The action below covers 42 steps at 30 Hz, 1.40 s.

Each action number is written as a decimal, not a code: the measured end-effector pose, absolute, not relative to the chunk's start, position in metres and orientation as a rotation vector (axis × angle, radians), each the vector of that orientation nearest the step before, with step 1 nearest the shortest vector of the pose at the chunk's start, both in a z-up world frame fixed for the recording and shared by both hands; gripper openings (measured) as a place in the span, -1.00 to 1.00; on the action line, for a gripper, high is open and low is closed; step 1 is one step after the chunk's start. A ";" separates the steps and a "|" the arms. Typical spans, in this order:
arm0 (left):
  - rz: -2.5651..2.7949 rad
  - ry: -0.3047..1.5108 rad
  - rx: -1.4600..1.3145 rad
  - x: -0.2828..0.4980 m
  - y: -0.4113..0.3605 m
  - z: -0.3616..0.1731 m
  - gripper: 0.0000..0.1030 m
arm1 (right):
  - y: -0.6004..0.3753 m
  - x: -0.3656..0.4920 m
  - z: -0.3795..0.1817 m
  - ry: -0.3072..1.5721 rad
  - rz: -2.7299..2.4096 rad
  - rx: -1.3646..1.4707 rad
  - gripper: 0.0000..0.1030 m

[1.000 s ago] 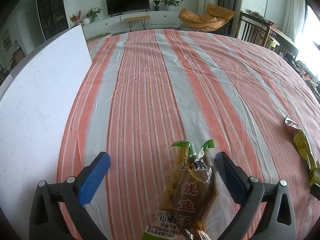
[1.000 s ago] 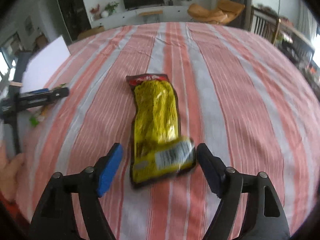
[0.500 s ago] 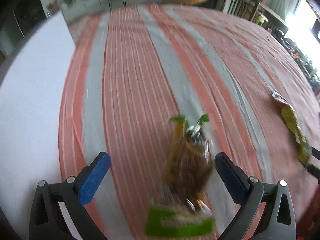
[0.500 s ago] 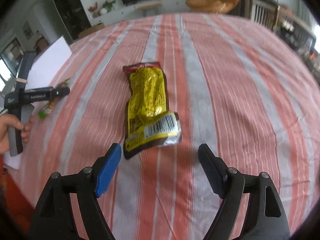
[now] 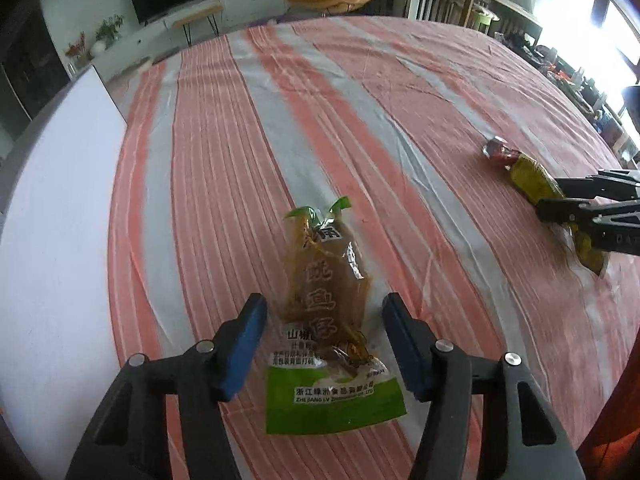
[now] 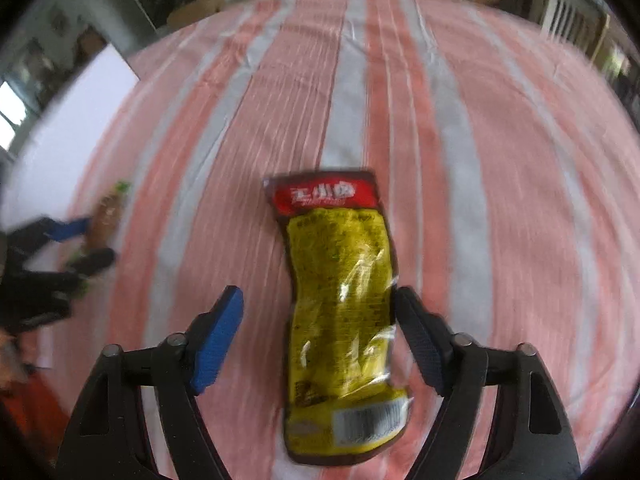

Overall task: Organize snacks
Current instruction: 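Grasp the yellow-and-red sausage packet with the right tool, then carry sausage packet and fish snack bag into the white box, open both tools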

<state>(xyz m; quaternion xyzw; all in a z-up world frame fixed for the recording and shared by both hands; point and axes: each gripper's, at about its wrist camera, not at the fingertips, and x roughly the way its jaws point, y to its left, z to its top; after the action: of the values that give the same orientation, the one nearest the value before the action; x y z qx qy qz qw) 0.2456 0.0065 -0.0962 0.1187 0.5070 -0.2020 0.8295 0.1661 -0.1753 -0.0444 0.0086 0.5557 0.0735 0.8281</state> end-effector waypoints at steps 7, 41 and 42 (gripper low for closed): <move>-0.477 0.994 -0.176 0.216 0.063 -0.076 0.10 | -0.189 0.139 -0.035 1.154 0.245 0.193 -0.14; 0.402 0.736 -0.212 0.102 0.291 0.025 0.96 | 0.152 0.141 0.088 0.972 0.806 -0.013 0.47; 0.406 0.756 -0.250 0.101 0.292 0.025 0.96 | 0.154 0.138 0.088 0.971 0.797 -0.042 0.47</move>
<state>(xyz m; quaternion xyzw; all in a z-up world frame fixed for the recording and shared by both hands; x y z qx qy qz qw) 0.1013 0.2917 0.0249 -0.1209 0.3654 0.1964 0.9018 0.1383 0.1537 0.0885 -0.0197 0.4540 0.3728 0.8090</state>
